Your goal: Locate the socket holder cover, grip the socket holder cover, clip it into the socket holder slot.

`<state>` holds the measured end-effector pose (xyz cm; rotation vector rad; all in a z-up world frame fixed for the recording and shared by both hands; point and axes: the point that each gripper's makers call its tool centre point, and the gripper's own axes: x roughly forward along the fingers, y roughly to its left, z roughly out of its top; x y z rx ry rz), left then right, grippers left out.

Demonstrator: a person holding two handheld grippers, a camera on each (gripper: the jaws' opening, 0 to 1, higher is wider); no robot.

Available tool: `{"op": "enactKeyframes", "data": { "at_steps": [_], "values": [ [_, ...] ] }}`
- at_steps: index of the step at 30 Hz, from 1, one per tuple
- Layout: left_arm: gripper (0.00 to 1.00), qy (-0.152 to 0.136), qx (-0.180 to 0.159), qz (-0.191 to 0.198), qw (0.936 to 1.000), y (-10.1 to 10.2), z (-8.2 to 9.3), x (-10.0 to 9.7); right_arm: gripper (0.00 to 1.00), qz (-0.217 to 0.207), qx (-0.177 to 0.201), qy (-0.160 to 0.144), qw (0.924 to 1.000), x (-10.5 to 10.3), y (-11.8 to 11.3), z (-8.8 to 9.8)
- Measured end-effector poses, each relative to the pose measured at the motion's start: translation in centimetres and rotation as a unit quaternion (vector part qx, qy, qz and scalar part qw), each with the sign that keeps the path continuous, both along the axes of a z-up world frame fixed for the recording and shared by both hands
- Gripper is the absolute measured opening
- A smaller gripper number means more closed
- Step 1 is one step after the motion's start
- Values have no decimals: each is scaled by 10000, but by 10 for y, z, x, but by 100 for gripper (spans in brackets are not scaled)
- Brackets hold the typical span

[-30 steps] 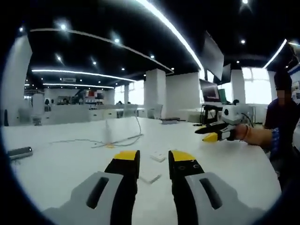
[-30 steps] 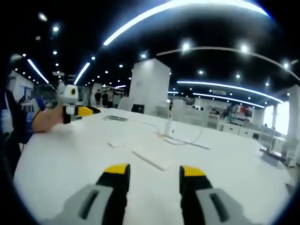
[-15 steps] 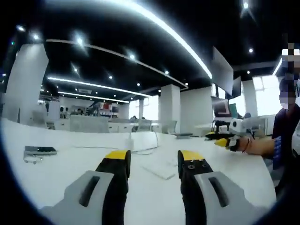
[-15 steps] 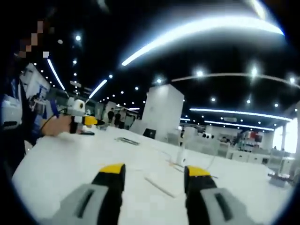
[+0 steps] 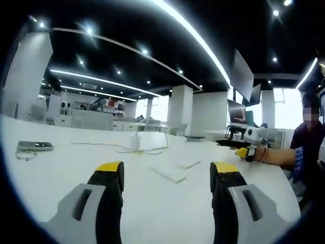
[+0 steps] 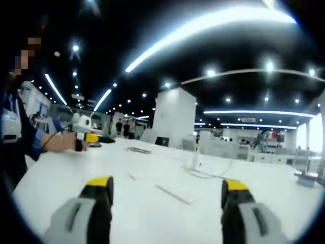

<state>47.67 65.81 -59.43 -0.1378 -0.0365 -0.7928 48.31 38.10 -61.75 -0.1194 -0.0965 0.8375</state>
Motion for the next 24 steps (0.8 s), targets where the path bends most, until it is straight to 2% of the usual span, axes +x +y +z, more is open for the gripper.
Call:
{"op": "enactKeyframes", "data": {
  "at_steps": [4,12,15,19,24],
  "values": [
    [75,16,-37,-15,10000,0,0,0,89,16,-3,-13,10000,-1,1,1],
    [75,183,-45,106,9998,6,-8,5,91,5,88,-49,9999,-2,2,4],
    [75,181,-166,85,9997,6,-7,3,91,8,43,-109,9999,-3,3,5],
    [76,199,-247,36,9995,4,-7,3,92,-85,-2,-170,9998,-2,0,6],
    [76,171,-228,-14,9996,1,-6,3,93,-235,139,-226,9994,2,-6,11]
  ]
}}
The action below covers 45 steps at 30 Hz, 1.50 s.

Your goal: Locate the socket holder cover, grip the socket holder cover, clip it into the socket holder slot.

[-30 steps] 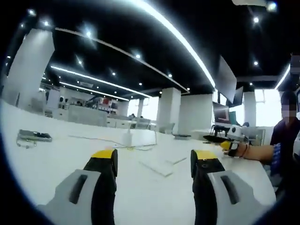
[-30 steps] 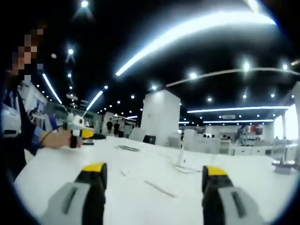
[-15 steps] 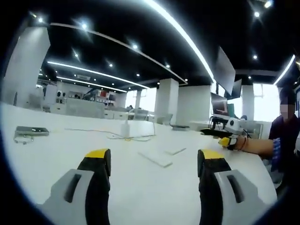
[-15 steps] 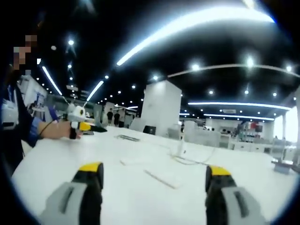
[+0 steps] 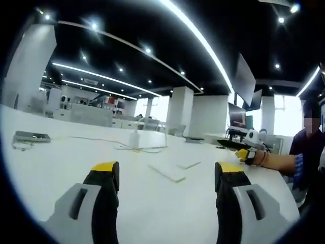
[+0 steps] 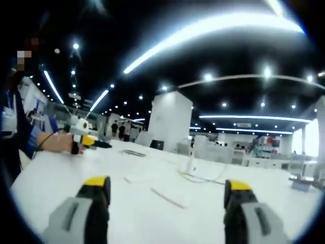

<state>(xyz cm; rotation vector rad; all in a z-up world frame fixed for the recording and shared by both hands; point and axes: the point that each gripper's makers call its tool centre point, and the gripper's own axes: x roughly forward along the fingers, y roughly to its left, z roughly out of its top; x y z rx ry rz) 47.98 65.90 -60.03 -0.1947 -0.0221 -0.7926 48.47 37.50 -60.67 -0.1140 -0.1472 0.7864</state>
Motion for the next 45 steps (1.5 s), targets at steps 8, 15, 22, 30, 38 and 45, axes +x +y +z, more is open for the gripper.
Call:
{"op": "enactKeyframes", "data": {
  "at_steps": [8,15,22,30,38,45],
  "values": [
    [76,-7,42,85,10000,3,-1,2,92,-82,-65,16,9999,2,0,-2],
    [75,132,171,32,9998,0,-8,2,89,-120,-121,39,9998,5,-1,-3],
    [72,201,251,37,9995,0,-11,3,88,-93,-130,114,9998,6,-1,-5],
    [68,132,422,52,9990,-3,-11,2,86,-87,-213,147,9996,5,1,-8],
    [61,187,424,175,9988,0,-11,3,82,-99,-297,153,9994,4,1,-8],
    [58,214,433,79,9988,-7,-11,0,78,-179,-460,227,9985,6,-1,-13]
  ]
}}
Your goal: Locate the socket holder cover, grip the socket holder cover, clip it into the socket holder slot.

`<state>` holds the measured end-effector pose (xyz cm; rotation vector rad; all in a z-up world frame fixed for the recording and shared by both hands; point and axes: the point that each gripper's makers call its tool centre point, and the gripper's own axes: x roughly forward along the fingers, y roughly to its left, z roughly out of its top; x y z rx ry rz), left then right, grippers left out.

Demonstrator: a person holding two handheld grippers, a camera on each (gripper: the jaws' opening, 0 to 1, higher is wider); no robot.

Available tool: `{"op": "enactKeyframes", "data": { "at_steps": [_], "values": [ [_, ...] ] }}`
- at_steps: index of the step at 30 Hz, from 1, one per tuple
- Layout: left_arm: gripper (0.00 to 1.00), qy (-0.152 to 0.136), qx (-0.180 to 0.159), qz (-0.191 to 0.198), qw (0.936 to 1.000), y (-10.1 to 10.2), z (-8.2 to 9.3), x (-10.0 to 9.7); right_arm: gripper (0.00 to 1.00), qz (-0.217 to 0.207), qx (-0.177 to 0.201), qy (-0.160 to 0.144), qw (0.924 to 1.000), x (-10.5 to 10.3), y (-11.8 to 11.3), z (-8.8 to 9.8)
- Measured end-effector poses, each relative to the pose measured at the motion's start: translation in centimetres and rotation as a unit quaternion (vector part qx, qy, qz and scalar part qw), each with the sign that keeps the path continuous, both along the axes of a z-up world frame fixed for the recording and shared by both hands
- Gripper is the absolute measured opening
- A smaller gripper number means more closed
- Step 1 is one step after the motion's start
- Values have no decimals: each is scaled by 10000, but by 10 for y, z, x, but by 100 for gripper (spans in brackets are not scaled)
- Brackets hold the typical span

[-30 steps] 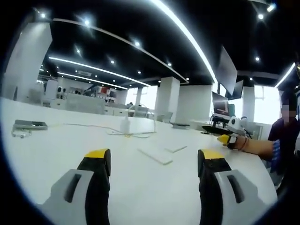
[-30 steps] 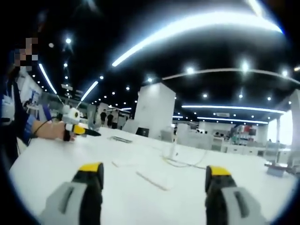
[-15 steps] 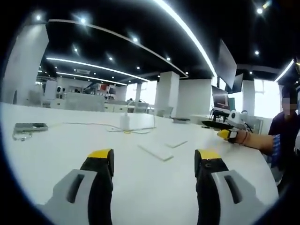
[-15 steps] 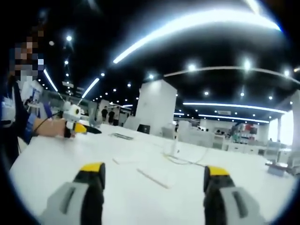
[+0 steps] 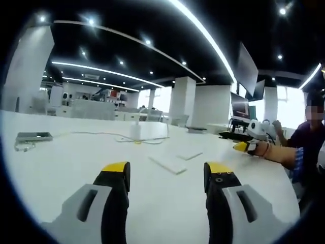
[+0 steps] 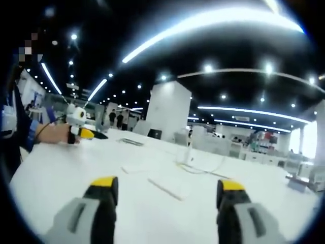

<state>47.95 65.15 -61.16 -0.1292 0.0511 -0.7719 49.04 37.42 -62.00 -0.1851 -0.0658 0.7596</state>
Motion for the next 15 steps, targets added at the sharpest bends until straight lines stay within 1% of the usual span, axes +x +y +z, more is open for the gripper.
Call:
{"op": "enactKeyframes", "data": {
  "at_steps": [5,10,15],
  "values": [
    [58,-51,68,-29,10000,-1,1,-1,78,17,-56,-7,10000,0,2,0],
    [57,-72,48,1,10000,1,3,-1,78,-25,-184,30,9998,1,2,-4],
    [57,-79,35,13,10000,1,3,-1,77,-53,-258,-18,9997,1,3,-5]
  ]
}}
